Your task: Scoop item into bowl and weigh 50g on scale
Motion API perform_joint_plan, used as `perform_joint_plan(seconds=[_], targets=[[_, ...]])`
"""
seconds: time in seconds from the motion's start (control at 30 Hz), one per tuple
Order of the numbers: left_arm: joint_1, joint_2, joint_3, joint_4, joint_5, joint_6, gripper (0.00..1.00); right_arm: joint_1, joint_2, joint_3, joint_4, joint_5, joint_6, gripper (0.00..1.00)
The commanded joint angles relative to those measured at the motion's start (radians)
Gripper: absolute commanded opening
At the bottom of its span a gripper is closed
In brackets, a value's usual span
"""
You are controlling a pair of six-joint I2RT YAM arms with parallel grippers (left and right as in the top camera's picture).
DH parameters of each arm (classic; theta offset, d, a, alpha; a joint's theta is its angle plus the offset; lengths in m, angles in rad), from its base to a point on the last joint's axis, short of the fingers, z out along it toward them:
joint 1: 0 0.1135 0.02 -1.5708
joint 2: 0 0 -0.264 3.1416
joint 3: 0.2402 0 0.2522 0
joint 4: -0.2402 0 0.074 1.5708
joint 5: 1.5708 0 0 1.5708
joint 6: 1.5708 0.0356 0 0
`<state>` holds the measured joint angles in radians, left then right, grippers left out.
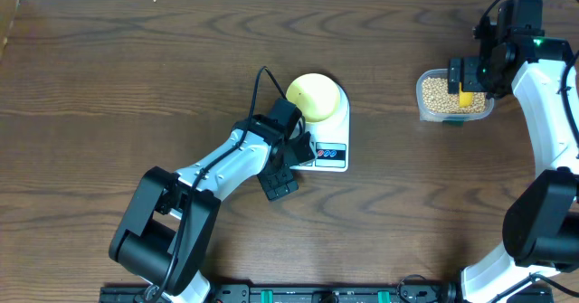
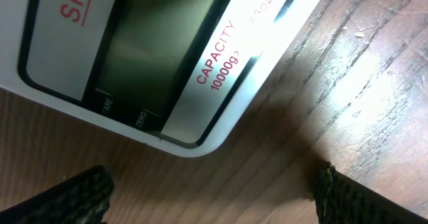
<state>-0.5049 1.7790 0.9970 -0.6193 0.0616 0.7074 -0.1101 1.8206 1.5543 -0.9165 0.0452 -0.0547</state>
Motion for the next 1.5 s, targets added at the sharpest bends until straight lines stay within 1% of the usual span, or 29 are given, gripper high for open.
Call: perform_joint_plan(seconds=[0.0,0.1,0.3,0.5,0.7,0.77,0.83,1.03,1.23,1.47], targets=[[0.004,0.016,-0.021,-0.007,-0.048,0.017,0.98,-0.013,0.003,-0.003,0.001,0.008,0.005,0.99],[-0.006,0.016,-0.002,-0.035,-0.071,0.018,0.98,-0.013,0.003,-0.003,0.001,0.008,0.005,0.99],[-0.053,0.016,0.073,-0.188,-0.238,0.018,0.98,-0.013,0.003,-0.003,0.001,0.008,0.005,0.99],[-0.089,0.016,0.104,-0.215,-0.227,0.022,0.98,-0.013,0.003,-0.003,0.001,0.008,0.005,0.99],[-0.091,0.016,0.131,-0.254,-0.226,0.03,0.98,-0.013,0.003,-0.003,0.001,0.008,0.005,0.99],[-0.091,0.016,0.142,-0.26,-0.208,0.034,0.98,-0.013,0.003,-0.003,0.001,0.008,0.005,0.99],[-0.091,0.016,0.15,-0.254,-0.145,0.06,0.98,-0.013,0.003,-0.003,0.001,0.008,0.005,0.99],[-0.091,0.025,0.15,-0.238,-0.14,0.063,0.98,-0.013,0.003,-0.003,0.001,0.008,0.005,0.99],[-0.092,0.072,0.15,-0.256,-0.07,0.063,0.98,-0.013,0.003,-0.003,0.001,0.008,0.005,0.99],[-0.091,0.173,0.15,-0.289,-0.089,0.063,0.98,-0.013,0.003,-0.003,0.001,0.008,0.005,0.99]])
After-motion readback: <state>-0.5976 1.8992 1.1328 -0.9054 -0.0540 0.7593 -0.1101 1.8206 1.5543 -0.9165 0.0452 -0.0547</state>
